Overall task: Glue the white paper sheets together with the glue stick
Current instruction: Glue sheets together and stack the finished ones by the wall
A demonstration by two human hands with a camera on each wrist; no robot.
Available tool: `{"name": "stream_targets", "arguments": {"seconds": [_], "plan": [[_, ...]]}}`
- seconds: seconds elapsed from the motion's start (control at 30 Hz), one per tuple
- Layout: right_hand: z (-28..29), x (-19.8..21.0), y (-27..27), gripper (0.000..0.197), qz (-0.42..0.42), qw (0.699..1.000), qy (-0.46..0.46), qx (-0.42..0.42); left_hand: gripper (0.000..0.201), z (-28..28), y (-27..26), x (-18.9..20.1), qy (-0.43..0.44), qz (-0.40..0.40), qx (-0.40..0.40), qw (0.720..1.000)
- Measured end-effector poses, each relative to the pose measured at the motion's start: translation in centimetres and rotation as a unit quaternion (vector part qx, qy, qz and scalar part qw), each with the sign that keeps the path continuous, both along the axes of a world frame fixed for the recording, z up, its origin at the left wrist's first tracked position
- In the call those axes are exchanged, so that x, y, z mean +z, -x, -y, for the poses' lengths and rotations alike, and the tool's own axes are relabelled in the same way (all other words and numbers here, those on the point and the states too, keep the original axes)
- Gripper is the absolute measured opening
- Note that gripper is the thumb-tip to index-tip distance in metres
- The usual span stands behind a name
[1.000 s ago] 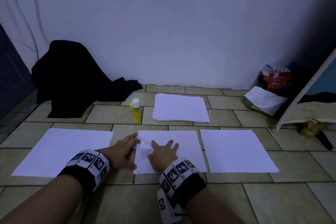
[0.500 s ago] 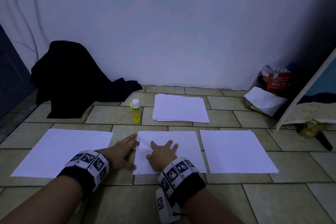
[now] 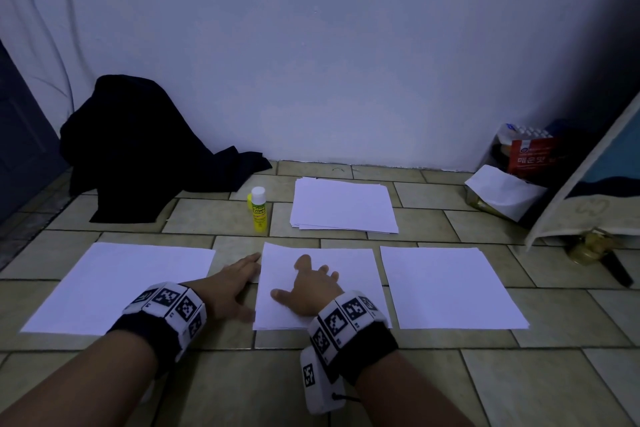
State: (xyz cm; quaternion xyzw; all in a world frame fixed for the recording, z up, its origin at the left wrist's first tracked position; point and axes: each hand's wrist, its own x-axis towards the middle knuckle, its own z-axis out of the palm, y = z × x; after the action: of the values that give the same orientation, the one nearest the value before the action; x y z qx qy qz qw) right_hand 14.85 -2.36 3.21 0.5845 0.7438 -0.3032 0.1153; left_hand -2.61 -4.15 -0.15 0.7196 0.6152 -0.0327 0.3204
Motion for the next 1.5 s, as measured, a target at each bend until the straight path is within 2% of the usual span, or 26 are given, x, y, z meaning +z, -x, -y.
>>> {"name": "stream_targets", "arguments": {"seconds": [0.1, 0.17, 0.37, 0.43, 0.57, 0.67, 0.73, 0.87, 0.97, 1.07, 1.27, 1.33, 1.4, 1.5], "plan": [[-0.5, -0.5, 0.1, 0.048, 0.014, 1.000, -0.011, 0.016, 0.103, 0.2, -0.2, 0.1, -0.002, 0.025, 0.030, 0.999], [-0.5, -0.8, 0.2, 0.037, 0.022, 0.999, -0.017, 0.028, 0.099, 0.3, -0.2, 0.1, -0.001, 0.033, 0.051, 0.998], [0.3, -0.3, 0.2, 0.037, 0.029, 0.998, -0.030, 0.041, 0.105, 0.2, 0.3, 0.0, 0.026, 0.029, 0.086, 0.996], [0.5, 0.0, 0.0, 0.041, 0.031, 0.998, -0.031, 0.043, 0.094, 0.1, 0.7, 0.2, 0.040, 0.035, 0.084, 0.995], [0.4, -0.1, 0.0, 0.049, 0.038, 0.997, -0.038, 0.052, 0.046, -0.5, 0.9, 0.8, 0.046, 0.076, 0.095, 0.992], [0.4, -0.3, 0.0, 0.047, 0.043, 0.996, -0.050, 0.053, 0.043, -0.6, 0.3, 1.2, 0.006, 0.095, 0.096, 0.991], [0.5, -0.3, 0.0, 0.046, 0.050, 0.995, -0.061, 0.055, 0.050, -0.5, -0.1, 1.4, -0.031, 0.086, 0.087, 0.992], [0.3, -0.5, 0.0, 0.049, 0.057, 0.994, -0.066, 0.065, 0.098, -0.3, -1.2, 1.4, -0.011, -0.005, 0.053, 0.999], [0.1, -0.9, 0.3, 0.055, 0.073, 0.993, -0.064, 0.070, 0.112, -0.3, -2.0, 1.2, 0.007, -0.121, 0.000, 0.993], [-0.3, -1.8, 0.6, 0.057, 0.081, 0.993, -0.064, 0.053, 0.115, -0.3, -2.2, 1.1, -0.002, -0.163, -0.020, 0.986], [-1.2, -1.8, 1.5, 0.078, 0.102, 0.993, -0.056, 0.031, 0.115, -0.3, -2.6, 0.7, -0.007, -0.209, -0.030, 0.978], [-1.6, -1.8, 1.8, 0.093, 0.075, 0.991, -0.050, 0.094, 0.115, -0.2, -2.7, 0.8, -0.007, -0.213, -0.031, 0.976], [-2.1, -1.6, 1.6, 0.098, 0.062, 0.982, -0.036, 0.172, 0.115, -0.2, -2.7, 0.8, -0.009, -0.212, -0.028, 0.977], [-3.3, -1.5, -0.4, 0.103, 0.077, 0.979, -0.012, 0.191, 0.116, -0.3, -2.3, 0.5, -0.004, -0.204, -0.025, 0.979]]}}
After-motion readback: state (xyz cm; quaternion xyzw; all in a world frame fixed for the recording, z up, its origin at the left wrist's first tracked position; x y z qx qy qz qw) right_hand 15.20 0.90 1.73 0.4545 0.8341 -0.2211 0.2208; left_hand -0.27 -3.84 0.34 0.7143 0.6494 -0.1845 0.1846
